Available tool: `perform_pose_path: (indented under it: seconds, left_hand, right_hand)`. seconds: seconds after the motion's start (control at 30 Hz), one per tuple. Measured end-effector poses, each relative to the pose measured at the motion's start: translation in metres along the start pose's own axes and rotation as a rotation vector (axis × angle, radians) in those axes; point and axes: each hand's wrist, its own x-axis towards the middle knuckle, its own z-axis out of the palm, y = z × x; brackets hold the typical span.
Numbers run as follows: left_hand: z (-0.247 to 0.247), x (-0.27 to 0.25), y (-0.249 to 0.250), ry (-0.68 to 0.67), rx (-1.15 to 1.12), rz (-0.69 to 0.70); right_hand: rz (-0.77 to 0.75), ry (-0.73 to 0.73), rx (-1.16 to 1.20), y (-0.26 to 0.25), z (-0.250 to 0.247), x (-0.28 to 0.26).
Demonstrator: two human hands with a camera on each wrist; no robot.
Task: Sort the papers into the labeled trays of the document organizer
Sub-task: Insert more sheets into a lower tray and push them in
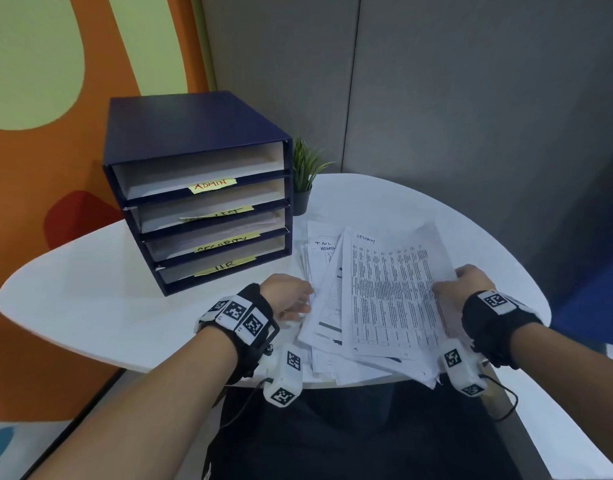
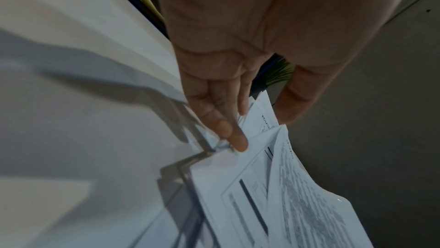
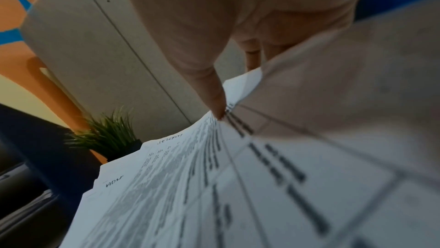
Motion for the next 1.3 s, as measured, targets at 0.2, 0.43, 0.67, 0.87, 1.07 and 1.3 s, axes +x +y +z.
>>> perform_pose_path:
  seconds: [0.2, 0.43, 0.67, 0.87, 1.07, 1.3]
  left_hand:
    - [0.004, 0.0, 0.001, -0.005, 0.117, -0.026]
    - [-0.002, 0.01, -0.004, -0.062, 0.246, -0.033]
    - [-0.003, 0.015, -0.004, -0.045, 0.229, 0.034]
    - [-0.011, 0.02, -0.006, 0.138, 0.135, 0.116]
    - [-0.017, 0.018, 0.0, 0.074, -0.23, 0.198]
    - [-0.036, 0.014, 0.004, 0.159, -0.325, 0.248]
  right_hand:
    - [0.057, -0.179, 0.083, 0.004, 0.015, -0.004]
    - [-0.059, -0.052, 0.174, -0.009, 0.018, -0.011]
    - [-0.228, -0.05, 0.35, -0.026, 0.018, -0.023]
    - [-0.367, -0.142, 0.461, -0.042, 0.011, -0.033]
    - [-0.386, -0.365, 0.49, -0.052, 0.014, -0.045]
    - [-0.313, -0.458, 0.373, -0.06, 0.029, -0.047]
